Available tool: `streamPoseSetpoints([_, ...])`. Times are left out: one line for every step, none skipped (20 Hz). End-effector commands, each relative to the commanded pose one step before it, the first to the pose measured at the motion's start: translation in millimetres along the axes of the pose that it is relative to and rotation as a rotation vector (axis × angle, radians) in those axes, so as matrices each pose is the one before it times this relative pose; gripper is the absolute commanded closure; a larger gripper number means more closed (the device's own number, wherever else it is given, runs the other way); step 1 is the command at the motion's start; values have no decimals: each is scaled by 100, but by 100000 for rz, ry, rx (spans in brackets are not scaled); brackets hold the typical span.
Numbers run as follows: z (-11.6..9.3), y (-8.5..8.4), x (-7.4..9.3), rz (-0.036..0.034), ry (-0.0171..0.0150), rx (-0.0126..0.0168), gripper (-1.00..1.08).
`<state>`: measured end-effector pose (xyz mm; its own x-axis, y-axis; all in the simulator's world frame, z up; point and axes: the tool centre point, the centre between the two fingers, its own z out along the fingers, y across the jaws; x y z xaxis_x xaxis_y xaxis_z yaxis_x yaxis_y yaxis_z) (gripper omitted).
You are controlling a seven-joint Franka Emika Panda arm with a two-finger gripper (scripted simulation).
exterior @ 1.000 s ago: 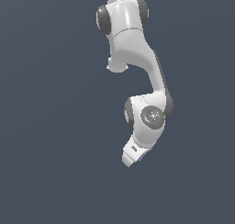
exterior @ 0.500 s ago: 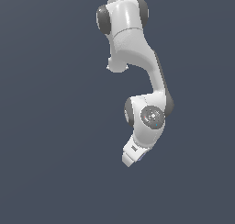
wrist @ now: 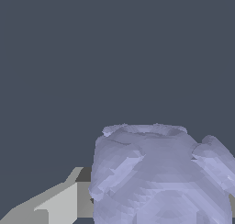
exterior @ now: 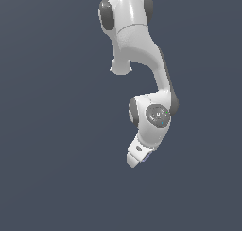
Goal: Pick up the object and move it to a goal position.
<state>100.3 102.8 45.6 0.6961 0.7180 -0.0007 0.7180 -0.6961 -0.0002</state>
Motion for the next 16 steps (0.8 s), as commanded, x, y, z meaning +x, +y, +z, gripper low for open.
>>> streamPoseSetpoints([-355,-598,-353,-15,50,-36,108])
streamPoseSetpoints([-156,-291,-180,0,0,0,108])
streamPoseSetpoints([-171,-318,-197,0,0,0,108])
streamPoseSetpoints([-186,-345,-213,0,0,0,108])
streamPoseSetpoints([-201,-374,-231,0,0,0,108])
streamPoseSetpoints([-203,-393,-256,22,-40,-17,108])
streamPoseSetpoints([-232,-430,-265,0,0,0,108])
streamPoseSetpoints([-238,-441,-271,0,0,0,108])
streamPoseSetpoints([-244,-451,-277,0,0,0,108])
streamPoseSetpoints([-250,-461,-282,0,0,0,108])
streamPoseSetpoints([-256,-471,-288,0,0,0,108])
streamPoseSetpoints([-262,-481,-294,0,0,0,108])
streamPoseSetpoints([-268,-492,-299,0,0,0,108])
streamPoseSetpoints([-275,-502,-306,9,-39,-57,108])
streamPoseSetpoints([-281,-513,-311,0,0,0,108])
streamPoseSetpoints([-287,-523,-316,0,0,0,108])
